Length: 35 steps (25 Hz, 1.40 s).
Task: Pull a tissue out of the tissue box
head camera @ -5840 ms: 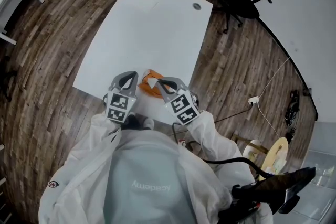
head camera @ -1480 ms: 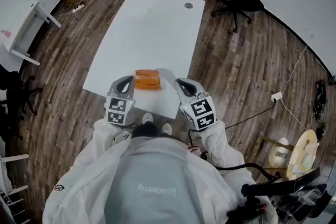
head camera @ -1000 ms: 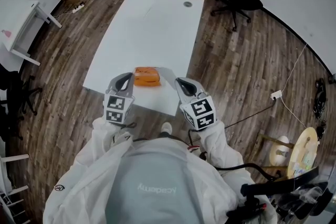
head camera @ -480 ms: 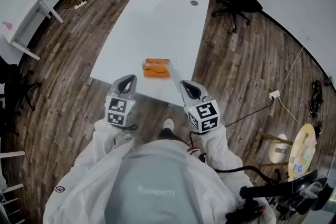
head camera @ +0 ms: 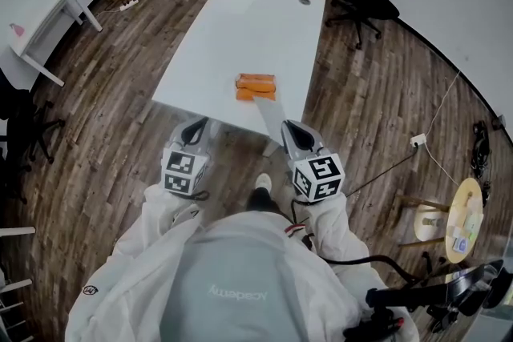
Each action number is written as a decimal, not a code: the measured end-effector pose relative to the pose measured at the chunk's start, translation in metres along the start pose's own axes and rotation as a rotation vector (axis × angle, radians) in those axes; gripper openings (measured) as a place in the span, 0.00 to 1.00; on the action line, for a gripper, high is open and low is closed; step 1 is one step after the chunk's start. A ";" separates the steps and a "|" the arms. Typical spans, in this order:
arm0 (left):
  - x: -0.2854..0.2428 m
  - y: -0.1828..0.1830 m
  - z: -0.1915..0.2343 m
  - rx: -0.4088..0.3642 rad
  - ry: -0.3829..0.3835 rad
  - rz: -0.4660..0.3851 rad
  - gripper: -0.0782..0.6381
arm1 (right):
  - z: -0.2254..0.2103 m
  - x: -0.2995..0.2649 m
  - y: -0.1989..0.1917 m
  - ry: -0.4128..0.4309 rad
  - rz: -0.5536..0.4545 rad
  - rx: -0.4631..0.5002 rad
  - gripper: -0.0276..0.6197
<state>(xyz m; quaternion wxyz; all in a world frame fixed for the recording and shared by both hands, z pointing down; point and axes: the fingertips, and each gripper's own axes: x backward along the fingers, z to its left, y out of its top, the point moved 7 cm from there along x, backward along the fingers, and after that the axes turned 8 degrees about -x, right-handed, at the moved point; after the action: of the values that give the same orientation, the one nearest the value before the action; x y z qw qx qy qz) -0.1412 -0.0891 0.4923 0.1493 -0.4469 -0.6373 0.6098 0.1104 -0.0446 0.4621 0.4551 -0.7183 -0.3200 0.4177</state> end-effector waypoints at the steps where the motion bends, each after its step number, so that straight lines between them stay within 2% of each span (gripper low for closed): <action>1: 0.005 -0.002 -0.001 0.001 -0.003 -0.004 0.11 | 0.005 0.004 -0.001 -0.005 -0.007 -0.001 0.05; 17: 0.062 -0.017 -0.020 -0.002 -0.031 -0.052 0.11 | 0.061 0.052 -0.019 -0.050 -0.056 0.010 0.05; 28: 0.087 -0.023 -0.042 -0.013 -0.060 -0.067 0.11 | 0.079 0.081 -0.028 -0.079 -0.088 0.007 0.05; 35: 0.095 -0.027 -0.050 0.009 -0.064 -0.066 0.11 | 0.085 0.094 -0.035 -0.083 -0.074 0.000 0.05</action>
<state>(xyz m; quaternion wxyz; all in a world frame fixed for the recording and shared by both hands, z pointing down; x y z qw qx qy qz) -0.1677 0.0181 0.4935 0.1507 -0.4051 -0.6534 0.6215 0.0734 0.0807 0.4450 0.4564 -0.6880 -0.3648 0.4303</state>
